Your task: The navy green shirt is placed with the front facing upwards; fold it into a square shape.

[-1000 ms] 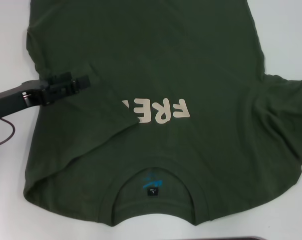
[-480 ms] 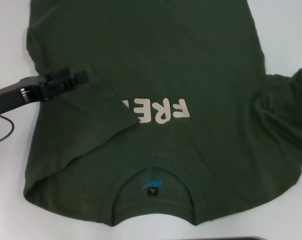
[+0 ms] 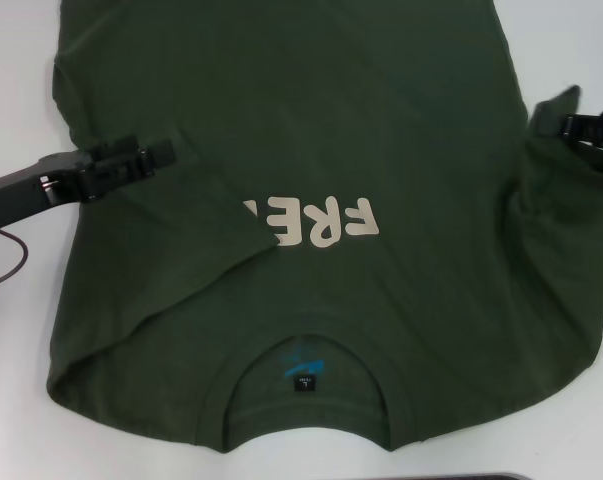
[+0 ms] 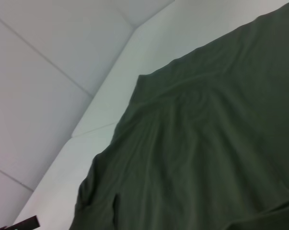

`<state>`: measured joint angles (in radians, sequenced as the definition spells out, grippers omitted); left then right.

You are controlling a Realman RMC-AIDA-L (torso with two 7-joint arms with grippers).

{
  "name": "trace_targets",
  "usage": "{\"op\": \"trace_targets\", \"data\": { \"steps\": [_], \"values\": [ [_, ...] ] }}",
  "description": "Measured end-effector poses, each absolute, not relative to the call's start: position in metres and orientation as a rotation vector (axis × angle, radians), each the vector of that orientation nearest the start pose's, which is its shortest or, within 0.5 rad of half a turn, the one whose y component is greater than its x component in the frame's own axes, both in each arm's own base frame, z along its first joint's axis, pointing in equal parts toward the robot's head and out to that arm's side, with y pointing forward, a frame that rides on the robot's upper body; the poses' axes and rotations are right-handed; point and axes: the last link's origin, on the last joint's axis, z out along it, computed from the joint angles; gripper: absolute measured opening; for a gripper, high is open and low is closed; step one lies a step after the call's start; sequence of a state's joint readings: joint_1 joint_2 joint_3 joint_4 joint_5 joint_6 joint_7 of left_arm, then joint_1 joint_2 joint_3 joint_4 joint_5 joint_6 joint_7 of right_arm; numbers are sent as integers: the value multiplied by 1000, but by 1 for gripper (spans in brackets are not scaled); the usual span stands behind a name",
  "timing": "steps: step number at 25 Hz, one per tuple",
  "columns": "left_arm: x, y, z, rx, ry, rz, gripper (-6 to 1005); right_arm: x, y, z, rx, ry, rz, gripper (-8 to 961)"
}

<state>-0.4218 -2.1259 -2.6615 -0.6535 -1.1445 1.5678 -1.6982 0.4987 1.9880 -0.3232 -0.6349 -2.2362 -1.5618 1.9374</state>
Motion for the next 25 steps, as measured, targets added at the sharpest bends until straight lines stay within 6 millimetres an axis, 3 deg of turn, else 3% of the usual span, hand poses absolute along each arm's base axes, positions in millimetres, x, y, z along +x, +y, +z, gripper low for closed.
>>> {"op": "trace_targets", "data": {
  "steps": [8, 25],
  "values": [
    [-299, 303, 9, -2362, -1263, -948, 886, 313, 332, 46, -2306, 1496, 747, 80],
    [-300, 303, 10, -2357, -1266, -943, 886, 298, 341, 19, -2375, 1466, 679, 119]
  ]
}}
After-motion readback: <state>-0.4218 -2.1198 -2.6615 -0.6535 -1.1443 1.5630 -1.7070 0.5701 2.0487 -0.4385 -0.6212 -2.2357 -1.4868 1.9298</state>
